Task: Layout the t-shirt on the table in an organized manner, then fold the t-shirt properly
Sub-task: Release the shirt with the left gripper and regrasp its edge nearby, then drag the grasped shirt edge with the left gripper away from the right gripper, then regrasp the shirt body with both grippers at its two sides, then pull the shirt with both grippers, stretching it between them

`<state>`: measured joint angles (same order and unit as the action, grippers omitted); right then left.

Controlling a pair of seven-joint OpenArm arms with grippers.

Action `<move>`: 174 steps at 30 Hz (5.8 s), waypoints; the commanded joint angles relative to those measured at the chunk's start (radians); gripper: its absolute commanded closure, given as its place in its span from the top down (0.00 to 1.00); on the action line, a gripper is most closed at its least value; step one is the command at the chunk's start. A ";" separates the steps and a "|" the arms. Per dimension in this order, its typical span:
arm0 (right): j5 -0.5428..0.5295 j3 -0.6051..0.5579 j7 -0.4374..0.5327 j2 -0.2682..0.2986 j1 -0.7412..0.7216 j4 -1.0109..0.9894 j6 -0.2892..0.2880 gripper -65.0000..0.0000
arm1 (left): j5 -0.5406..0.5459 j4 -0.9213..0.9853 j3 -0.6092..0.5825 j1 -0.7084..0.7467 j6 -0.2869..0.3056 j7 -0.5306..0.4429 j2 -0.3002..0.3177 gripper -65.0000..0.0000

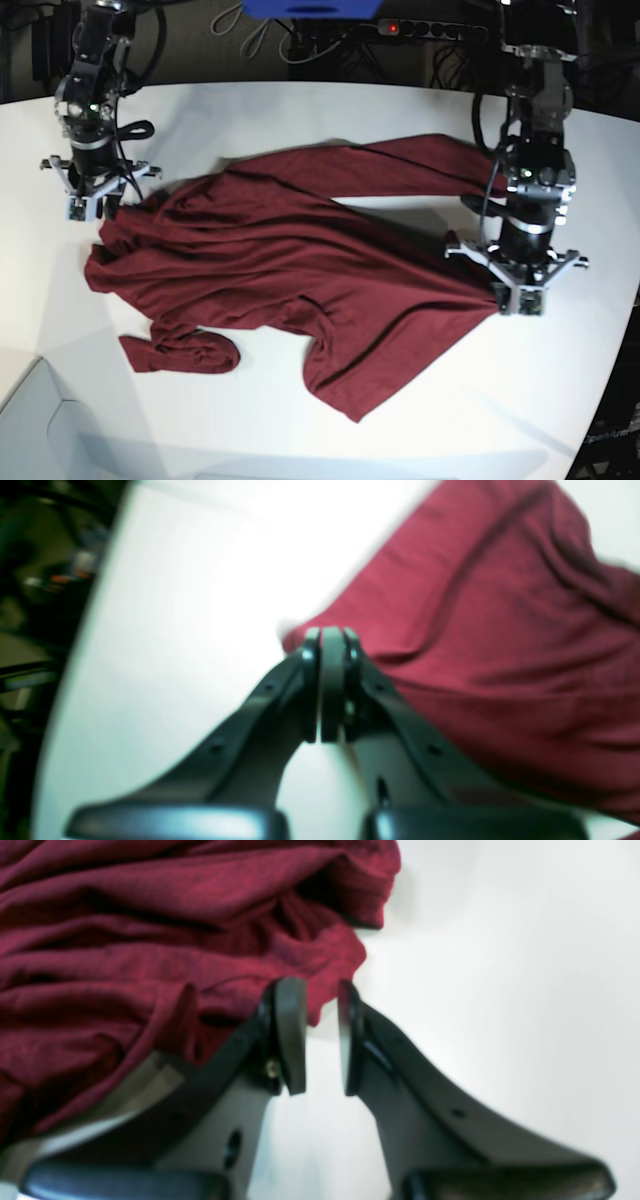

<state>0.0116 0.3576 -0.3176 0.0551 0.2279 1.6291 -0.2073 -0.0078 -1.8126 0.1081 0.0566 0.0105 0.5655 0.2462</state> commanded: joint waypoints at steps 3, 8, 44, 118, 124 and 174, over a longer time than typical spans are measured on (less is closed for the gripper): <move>-0.006 0.004 0.025 0.010 -0.005 0.018 0.007 0.15 | -0.007 -0.057 0.063 0.032 -0.007 -0.025 0.008 0.00; -0.006 0.004 0.025 0.010 -0.005 0.018 0.007 0.15 | -0.007 -0.040 0.103 0.065 -0.007 -0.025 0.009 0.00; -0.006 -0.194 0.019 -0.004 0.071 0.012 0.007 0.15 | -0.007 1.319 -0.210 -0.817 -0.014 -0.319 -0.284 0.48; -0.005 -0.291 0.027 0.079 0.092 -0.051 0.007 0.15 | 0.002 0.428 0.061 -0.182 -0.005 -0.226 -0.144 0.48; -0.005 -0.265 0.027 0.085 0.230 0.067 0.007 0.15 | 0.002 0.445 0.058 -0.189 -0.005 -0.230 -0.160 0.48; -0.006 -0.291 0.027 0.084 0.187 0.196 0.007 0.15 | -0.001 0.891 0.018 -0.404 -0.005 -0.250 -0.152 0.48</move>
<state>0.0116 0.0628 -0.3134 0.1326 0.4164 1.8091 -0.2020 -0.0063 -0.9085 0.1272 -0.3325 0.0071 0.3302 0.0883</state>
